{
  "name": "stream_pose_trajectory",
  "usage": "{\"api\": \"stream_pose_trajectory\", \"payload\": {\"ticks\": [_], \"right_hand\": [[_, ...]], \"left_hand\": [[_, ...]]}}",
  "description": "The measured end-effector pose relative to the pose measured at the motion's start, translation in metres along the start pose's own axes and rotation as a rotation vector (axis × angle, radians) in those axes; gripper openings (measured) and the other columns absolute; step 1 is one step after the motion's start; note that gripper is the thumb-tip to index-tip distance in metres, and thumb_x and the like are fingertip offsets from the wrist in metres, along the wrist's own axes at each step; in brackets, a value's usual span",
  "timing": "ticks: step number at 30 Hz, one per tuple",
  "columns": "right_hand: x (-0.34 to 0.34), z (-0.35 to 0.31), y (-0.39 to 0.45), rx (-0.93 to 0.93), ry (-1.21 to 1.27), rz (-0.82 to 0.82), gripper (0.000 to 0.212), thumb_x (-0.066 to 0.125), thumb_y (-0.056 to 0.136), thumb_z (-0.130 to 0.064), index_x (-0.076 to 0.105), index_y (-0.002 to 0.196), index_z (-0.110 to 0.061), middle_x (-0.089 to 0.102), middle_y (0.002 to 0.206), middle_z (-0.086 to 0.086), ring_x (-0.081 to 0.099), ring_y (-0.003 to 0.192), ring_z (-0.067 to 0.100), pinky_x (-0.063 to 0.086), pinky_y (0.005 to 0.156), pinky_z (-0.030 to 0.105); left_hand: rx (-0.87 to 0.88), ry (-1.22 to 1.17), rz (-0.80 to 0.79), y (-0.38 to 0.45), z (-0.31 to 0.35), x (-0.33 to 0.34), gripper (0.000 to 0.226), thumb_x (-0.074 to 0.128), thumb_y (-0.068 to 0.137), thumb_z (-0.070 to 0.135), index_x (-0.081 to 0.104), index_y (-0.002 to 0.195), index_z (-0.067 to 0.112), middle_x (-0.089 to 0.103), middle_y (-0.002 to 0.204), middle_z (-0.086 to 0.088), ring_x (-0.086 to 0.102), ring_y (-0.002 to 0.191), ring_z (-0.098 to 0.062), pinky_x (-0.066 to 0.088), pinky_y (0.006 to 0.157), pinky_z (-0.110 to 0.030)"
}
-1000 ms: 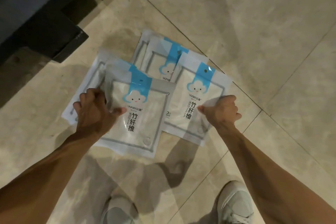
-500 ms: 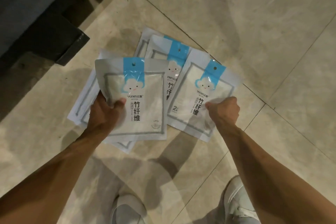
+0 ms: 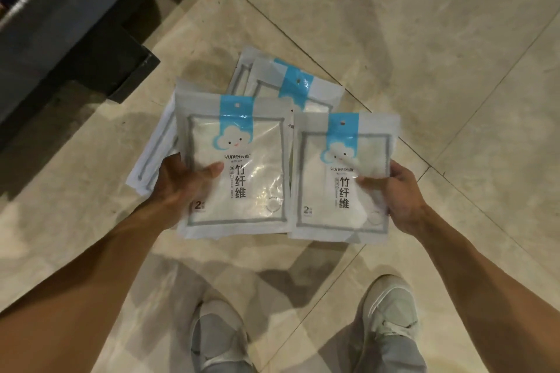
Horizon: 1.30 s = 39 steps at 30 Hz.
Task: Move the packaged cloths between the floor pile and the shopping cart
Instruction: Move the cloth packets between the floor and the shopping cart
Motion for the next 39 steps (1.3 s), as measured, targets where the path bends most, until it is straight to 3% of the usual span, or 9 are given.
{"api": "stream_pose_trajectory", "payload": {"ticks": [3, 7, 14, 17, 19, 23, 27, 33, 39], "right_hand": [[-0.014, -0.018, -0.020, 0.017, 0.028, -0.065, 0.031, 0.068, 0.088, 0.008, 0.070, 0.116, -0.006, 0.079, 0.106, 0.014, 0.075, 0.098, 0.039, 0.062, 0.086, 0.052], [-0.029, -0.058, -0.059, -0.053, 0.080, -0.142, 0.033, 0.066, 0.092, 0.004, 0.065, 0.124, -0.005, 0.078, 0.112, 0.012, 0.076, 0.099, 0.034, 0.065, 0.073, 0.039], [-0.050, -0.157, -0.155, -0.157, 0.120, -0.231, 0.039, 0.071, 0.080, 0.000, 0.068, 0.119, -0.004, 0.078, 0.109, 0.016, 0.078, 0.090, 0.032, 0.065, 0.071, 0.038], [-0.061, -0.212, -0.207, -0.190, 0.132, -0.268, 0.043, 0.072, 0.075, -0.002, 0.068, 0.117, -0.001, 0.078, 0.109, 0.019, 0.078, 0.087, 0.031, 0.065, 0.071, 0.038], [-0.069, -0.252, -0.242, -0.220, 0.133, -0.292, 0.046, 0.071, 0.076, -0.001, 0.066, 0.121, 0.001, 0.077, 0.112, 0.021, 0.078, 0.089, 0.032, 0.065, 0.072, 0.038], [-0.080, -0.340, -0.319, -0.289, 0.153, -0.339, 0.052, 0.071, 0.076, -0.002, 0.064, 0.127, 0.003, 0.074, 0.116, 0.024, 0.077, 0.091, 0.034, 0.065, 0.076, 0.041], [-0.080, -0.424, -0.408, -0.371, 0.109, -0.417, 0.048, 0.071, 0.076, -0.003, 0.066, 0.123, 0.004, 0.075, 0.113, 0.024, 0.078, 0.086, 0.032, 0.065, 0.072, 0.039], [-0.060, -0.528, -0.549, -0.476, 0.078, -0.500, 0.041, 0.068, 0.083, 0.002, 0.065, 0.123, 0.003, 0.076, 0.110, 0.024, 0.077, 0.084, 0.034, 0.065, 0.068, 0.039], [-0.038, -0.615, -0.694, -0.620, 0.059, -0.580, 0.026, 0.058, 0.094, 0.009, 0.066, 0.115, -0.002, 0.080, 0.097, 0.015, 0.079, 0.078, 0.026, 0.063, 0.060, 0.033]], "left_hand": [[-0.011, -0.095, -0.098, -0.023, 0.015, -0.016, 0.019, 0.077, 0.081, 0.001, 0.072, 0.099, 0.006, 0.078, 0.085, -0.005, 0.075, 0.078, -0.025, 0.059, 0.060, -0.030], [0.042, -0.139, -0.169, -0.068, 0.042, -0.049, 0.020, 0.073, 0.083, -0.003, 0.075, 0.099, 0.010, 0.080, 0.094, -0.005, 0.077, 0.087, -0.023, 0.063, 0.073, -0.033], [0.068, -0.198, -0.124, -0.157, 0.118, -0.094, 0.037, 0.068, 0.083, -0.012, 0.063, 0.054, 0.010, 0.064, 0.050, 0.003, 0.062, 0.047, -0.014, 0.048, 0.044, -0.018], [0.097, -0.277, -0.102, -0.204, 0.153, -0.119, 0.029, 0.068, 0.081, -0.016, 0.064, 0.062, 0.006, 0.068, 0.053, -0.004, 0.064, 0.043, -0.010, 0.049, 0.043, -0.017], [0.107, -0.320, -0.070, -0.240, 0.180, -0.139, 0.016, 0.070, 0.079, -0.014, 0.070, 0.083, 0.001, 0.078, 0.076, -0.009, 0.073, 0.057, -0.015, 0.055, 0.049, -0.020], [0.216, -0.398, -0.099, -0.314, 0.242, -0.189, 0.036, 0.070, 0.075, -0.013, 0.071, 0.109, -0.001, 0.077, 0.103, -0.016, 0.076, 0.091, -0.033, 0.063, 0.069, -0.034], [0.330, -0.419, -0.035, -0.393, 0.308, -0.247, 0.033, 0.070, 0.075, -0.013, 0.077, 0.101, 0.006, 0.078, 0.103, -0.015, 0.076, 0.095, -0.034, 0.058, 0.084, -0.046], [0.488, -0.484, 0.101, -0.518, 0.389, -0.345, 0.038, 0.070, 0.072, -0.015, 0.072, 0.106, 0.001, 0.079, 0.094, -0.014, 0.077, 0.083, -0.027, 0.061, 0.060, -0.028], [0.577, -0.500, 0.133, -0.631, 0.441, -0.440, 0.040, 0.080, 0.064, -0.005, 0.073, 0.103, 0.003, 0.078, 0.096, -0.015, 0.077, 0.088, -0.032, 0.062, 0.066, -0.037]]}}
Point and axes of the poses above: each hand's wrist, its own y-axis towards the middle knuckle, its own x-axis out of the palm, z = x × y, the point moved 1 cm from there along y, towards the middle knuckle
